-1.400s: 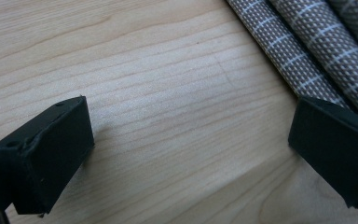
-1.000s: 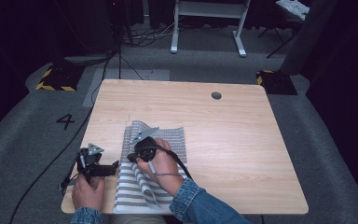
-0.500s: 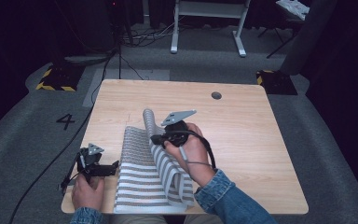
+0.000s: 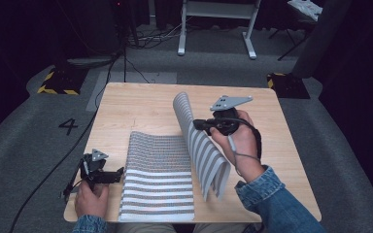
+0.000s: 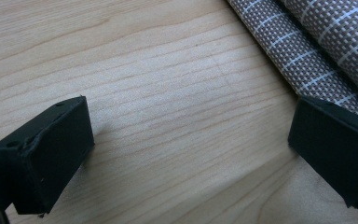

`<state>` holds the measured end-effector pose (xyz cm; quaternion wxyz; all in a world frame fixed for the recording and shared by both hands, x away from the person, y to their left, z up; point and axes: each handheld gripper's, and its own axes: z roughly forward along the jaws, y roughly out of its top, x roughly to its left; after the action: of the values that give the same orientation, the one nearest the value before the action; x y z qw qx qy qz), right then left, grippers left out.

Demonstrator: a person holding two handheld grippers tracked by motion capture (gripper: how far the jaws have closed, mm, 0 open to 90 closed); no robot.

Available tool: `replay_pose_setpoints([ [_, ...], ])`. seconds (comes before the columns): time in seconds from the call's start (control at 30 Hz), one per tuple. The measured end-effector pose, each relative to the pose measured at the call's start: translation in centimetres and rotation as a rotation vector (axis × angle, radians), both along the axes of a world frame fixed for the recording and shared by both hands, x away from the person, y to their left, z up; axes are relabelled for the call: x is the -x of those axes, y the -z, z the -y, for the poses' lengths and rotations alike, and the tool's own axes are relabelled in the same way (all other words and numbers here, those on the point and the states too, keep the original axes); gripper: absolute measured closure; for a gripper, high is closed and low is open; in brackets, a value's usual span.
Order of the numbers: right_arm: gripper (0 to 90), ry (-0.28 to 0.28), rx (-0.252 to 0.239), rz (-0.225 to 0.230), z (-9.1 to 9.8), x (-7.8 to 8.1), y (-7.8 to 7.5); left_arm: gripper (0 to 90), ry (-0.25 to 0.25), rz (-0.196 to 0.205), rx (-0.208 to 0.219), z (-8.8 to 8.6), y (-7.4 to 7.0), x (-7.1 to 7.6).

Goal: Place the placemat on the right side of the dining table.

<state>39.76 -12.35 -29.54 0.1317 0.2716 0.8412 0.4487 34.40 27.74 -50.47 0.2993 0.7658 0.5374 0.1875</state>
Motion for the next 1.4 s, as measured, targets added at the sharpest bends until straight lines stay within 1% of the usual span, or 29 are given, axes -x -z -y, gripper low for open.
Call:
replay_pose_setpoints([
  [0.1, 90.0, 0.034, 0.033, 0.018, 1.5, -0.6, -0.7, 0.1, 0.003, -0.004, 0.000, 0.0, 0.0, -0.1],
  [0.2, 90.0, 0.072, 0.060, 0.025, 3.1, -1.2, -1.4, 0.1, 0.003, -0.004, 0.000, 0.0, 0.0, -0.1],
  [0.33, 90.0, 0.115, 0.065, 0.044, 5.3, -2.3, -2.2, 0.2, 0.000, -0.001, -0.001, 0.0, 0.0, 0.0],
  [0.4, 90.0, 0.140, 0.077, 0.053, 6.4, -2.9, -2.5, 0.1, -0.001, 0.001, 0.001, 0.0, 0.0, 0.0],
  [0.57, 90.0, 0.202, 0.100, 0.075, 8.9, -4.6, -2.8, 0.1, 0.001, -0.002, 0.005, 0.0, 0.0, 0.1],
  [0.6, 90.0, 0.202, 0.100, 0.075, 8.9, -4.6, -2.8, 0.1, 0.002, -0.002, 0.004, 0.0, 0.0, 0.1],
  [0.67, 90.0, 0.229, 0.106, 0.084, 9.9, -5.1, -2.8, 0.1, 0.002, -0.001, 0.004, 0.0, 0.0, 0.1],
  [0.7, 90.0, 0.254, 0.114, 0.092, 10.9, -5.4, -2.8, 0.1, 0.003, -0.001, 0.004, 0.0, 0.0, 0.1],
  [0.73, 90.0, 0.265, 0.118, 0.097, 11.4, -5.6, -2.8, 0.1, 0.003, -0.002, 0.005, 0.0, 0.0, 0.1],
  [0.87, 90.0, 0.312, 0.154, 0.109, 13.7, -6.0, -2.6, 0.1, -0.001, -0.002, 0.005, 0.0, 0.0, 0.1],
  [0.93, 90.0, 0.346, 0.165, 0.109, 14.9, -6.2, -2.5, 0.1, -0.001, -0.001, 0.004, 0.0, 0.0, 0.1],
  [1.03, 90.0, 0.381, 0.176, 0.113, 16.9, -6.3, -2.5, 0.1, -0.002, -0.001, 0.003, 0.0, 0.0, 0.0],
  [1.13, 90.0, 0.408, 0.203, 0.121, 18.4, -6.4, -2.6, 0.1, -0.002, -0.002, 0.002, 0.0, 0.0, 0.0],
  [1.23, 90.0, 0.435, 0.219, 0.128, 19.5, -6.4, -2.6, 0.1, -0.003, -0.001, 0.001, 0.0, 0.0, 0.0],
  [1.3, 90.0, 0.452, 0.250, 0.139, 20.0, -6.4, -2.5, 0.1, -0.003, -0.001, 0.001, 0.0, 0.0, 0.0],
  [1.4, 90.0, 0.465, 0.263, 0.139, 20.3, -6.3, -2.1, 0.1, -0.002, -0.001, 0.002, 0.0, 0.0, 0.0],
])
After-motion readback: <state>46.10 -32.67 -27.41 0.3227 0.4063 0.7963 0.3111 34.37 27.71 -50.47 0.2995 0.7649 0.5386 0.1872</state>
